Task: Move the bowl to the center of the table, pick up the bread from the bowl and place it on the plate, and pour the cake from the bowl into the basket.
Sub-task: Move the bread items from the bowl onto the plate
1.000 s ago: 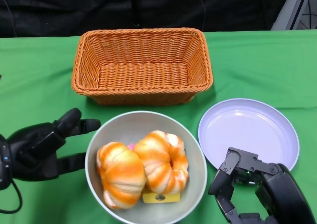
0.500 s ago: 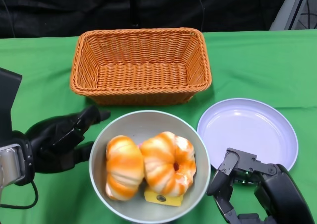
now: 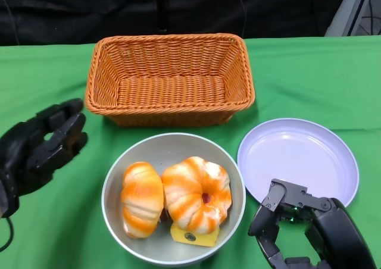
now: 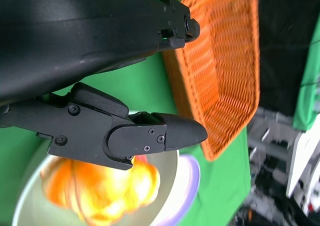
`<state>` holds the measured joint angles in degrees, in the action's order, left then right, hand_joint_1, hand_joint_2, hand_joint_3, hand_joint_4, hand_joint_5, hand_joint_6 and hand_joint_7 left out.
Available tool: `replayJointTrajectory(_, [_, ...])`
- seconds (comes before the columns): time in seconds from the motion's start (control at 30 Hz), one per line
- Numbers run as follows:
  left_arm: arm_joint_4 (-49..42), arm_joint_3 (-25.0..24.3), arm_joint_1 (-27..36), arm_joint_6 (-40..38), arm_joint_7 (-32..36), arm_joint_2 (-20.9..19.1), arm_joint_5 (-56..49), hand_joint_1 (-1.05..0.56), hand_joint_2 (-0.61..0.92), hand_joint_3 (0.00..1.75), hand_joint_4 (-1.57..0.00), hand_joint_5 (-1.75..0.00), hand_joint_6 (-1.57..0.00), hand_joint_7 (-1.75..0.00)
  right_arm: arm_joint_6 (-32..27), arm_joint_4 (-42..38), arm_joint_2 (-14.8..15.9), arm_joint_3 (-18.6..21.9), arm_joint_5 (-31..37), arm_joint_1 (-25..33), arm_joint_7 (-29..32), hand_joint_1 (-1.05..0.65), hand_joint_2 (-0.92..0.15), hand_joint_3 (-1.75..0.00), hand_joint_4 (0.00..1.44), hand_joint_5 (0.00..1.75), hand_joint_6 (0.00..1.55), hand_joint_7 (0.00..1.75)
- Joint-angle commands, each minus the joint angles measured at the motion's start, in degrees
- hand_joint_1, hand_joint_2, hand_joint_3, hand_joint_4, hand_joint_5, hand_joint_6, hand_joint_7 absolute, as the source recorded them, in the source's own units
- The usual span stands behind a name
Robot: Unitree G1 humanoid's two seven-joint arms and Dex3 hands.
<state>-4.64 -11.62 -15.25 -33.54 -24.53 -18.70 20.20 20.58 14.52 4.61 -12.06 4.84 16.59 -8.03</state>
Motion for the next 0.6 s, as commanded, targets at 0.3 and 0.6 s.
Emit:
replayJointTrajectory(0.3, [-6.6,-2.1,6.9,29.6,5.9,2.4,-8.5,-0.50,0.92,0.29,-0.43,-0.13,-0.39,-0.07,-0.3,1.3,0.6,1.2,-2.1,0.8,-0.5,-0.03,-0.39,-1.21,0.79,1.69,0.73,1.42])
replayJointTrajectory(0.6, [-25.5,-3.7,5.2,58.8,7.4,5.4,-10.9,-0.15,0.92,0.28,-0.89,-0.22,-0.89,-0.16,0.6,2.0,1.9,3.5,-3.5,1.8,-1.7,0.04,-0.36,-1.26,0.77,1.54,0.70,1.35])
